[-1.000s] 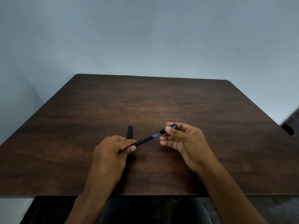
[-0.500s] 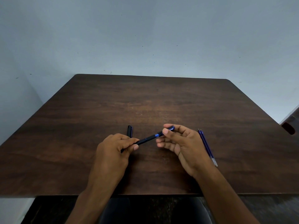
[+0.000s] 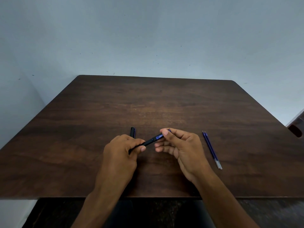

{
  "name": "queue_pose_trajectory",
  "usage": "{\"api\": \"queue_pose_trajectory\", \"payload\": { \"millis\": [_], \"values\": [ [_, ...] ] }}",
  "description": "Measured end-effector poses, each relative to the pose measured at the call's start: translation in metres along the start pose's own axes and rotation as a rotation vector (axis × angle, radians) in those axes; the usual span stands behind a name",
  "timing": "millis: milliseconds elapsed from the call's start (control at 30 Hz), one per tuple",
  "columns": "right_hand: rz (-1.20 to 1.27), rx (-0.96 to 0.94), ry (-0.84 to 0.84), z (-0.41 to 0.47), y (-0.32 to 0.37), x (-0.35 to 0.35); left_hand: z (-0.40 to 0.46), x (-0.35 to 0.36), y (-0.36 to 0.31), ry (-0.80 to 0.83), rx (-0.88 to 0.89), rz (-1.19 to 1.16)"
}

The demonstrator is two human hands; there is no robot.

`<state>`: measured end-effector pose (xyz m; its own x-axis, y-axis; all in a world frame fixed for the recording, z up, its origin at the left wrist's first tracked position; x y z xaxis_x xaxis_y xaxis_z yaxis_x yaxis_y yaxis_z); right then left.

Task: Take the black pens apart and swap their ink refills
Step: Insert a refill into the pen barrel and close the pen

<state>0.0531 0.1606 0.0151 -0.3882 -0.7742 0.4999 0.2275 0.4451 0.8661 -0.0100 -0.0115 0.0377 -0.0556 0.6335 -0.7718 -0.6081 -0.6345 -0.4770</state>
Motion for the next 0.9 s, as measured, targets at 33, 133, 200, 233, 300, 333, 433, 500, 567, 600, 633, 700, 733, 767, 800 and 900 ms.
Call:
{"api": "queue_pose_trajectory", "payload": {
  "millis": [33, 133, 200, 233, 300, 333, 433, 500, 567, 600, 633, 700, 733, 767, 800, 900],
  "values": [
    [-0.013, -0.008, -0.001, 0.000, 0.000, 0.000, 0.000, 0.000, 0.000, -0.006, -0.001, 0.003],
    [-0.033, -0.025, 0.001, -0.001, 0.000, 0.002, 0.000, -0.002, -0.001, -0.042, -0.012, 0.005],
    [-0.043, -0.028, 0.002, -0.001, 0.000, 0.003, -0.001, -0.002, -0.002, -0.063, -0.024, -0.018],
    [-0.049, -0.028, -0.002, -0.001, 0.000, 0.004, -0.001, -0.002, -0.003, -0.067, -0.028, -0.030],
    [-0.051, -0.023, -0.008, 0.000, 0.001, 0.005, -0.003, -0.003, -0.005, -0.071, -0.030, -0.044],
    [-0.049, -0.023, -0.008, 0.000, 0.001, 0.006, -0.003, -0.002, -0.004, -0.073, -0.031, -0.047],
    [-0.035, -0.032, -0.004, 0.001, -0.001, 0.010, 0.000, -0.003, -0.002, -0.065, -0.049, -0.036],
    [-0.039, -0.039, -0.017, 0.001, -0.003, 0.011, 0.001, -0.003, -0.003, -0.068, -0.065, -0.033],
    [-0.056, -0.047, -0.025, 0.001, -0.002, 0.012, -0.001, -0.004, -0.004, -0.082, -0.077, -0.050],
    [-0.063, -0.047, -0.020, 0.001, -0.001, 0.013, -0.002, -0.004, -0.005, -0.092, -0.088, -0.064],
    [-0.063, -0.047, -0.015, 0.002, 0.001, 0.014, -0.004, -0.003, -0.006, -0.099, -0.104, -0.078],
    [-0.047, -0.045, -0.017, 0.003, 0.004, 0.016, -0.008, -0.002, -0.006, -0.110, -0.145, -0.112],
    [-0.036, -0.045, -0.019, 0.003, 0.004, 0.018, -0.009, -0.003, -0.005, -0.118, -0.168, -0.134],
    [-0.023, -0.044, -0.022, 0.004, 0.004, 0.021, -0.010, -0.003, -0.003, -0.119, -0.196, -0.162],
    [-0.007, -0.041, -0.027, 0.004, 0.002, 0.023, -0.010, -0.002, -0.001, -0.113, -0.229, -0.201],
    [0.017, -0.043, -0.073, 0.004, -0.006, 0.029, -0.010, 0.002, 0.007, -0.071, -0.343, -0.375]
  ]
}}
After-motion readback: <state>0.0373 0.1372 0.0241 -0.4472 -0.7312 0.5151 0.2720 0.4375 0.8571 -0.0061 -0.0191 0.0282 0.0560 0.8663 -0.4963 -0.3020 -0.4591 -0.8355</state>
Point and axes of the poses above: each hand's wrist, its own z-axis towards the middle knuckle, its own x-axis out of the palm, y = z × x, the point moved 3 cm from there along z, towards the middle knuckle, and after that the axes turned 11 degrees about z, right-handed, at the moved point
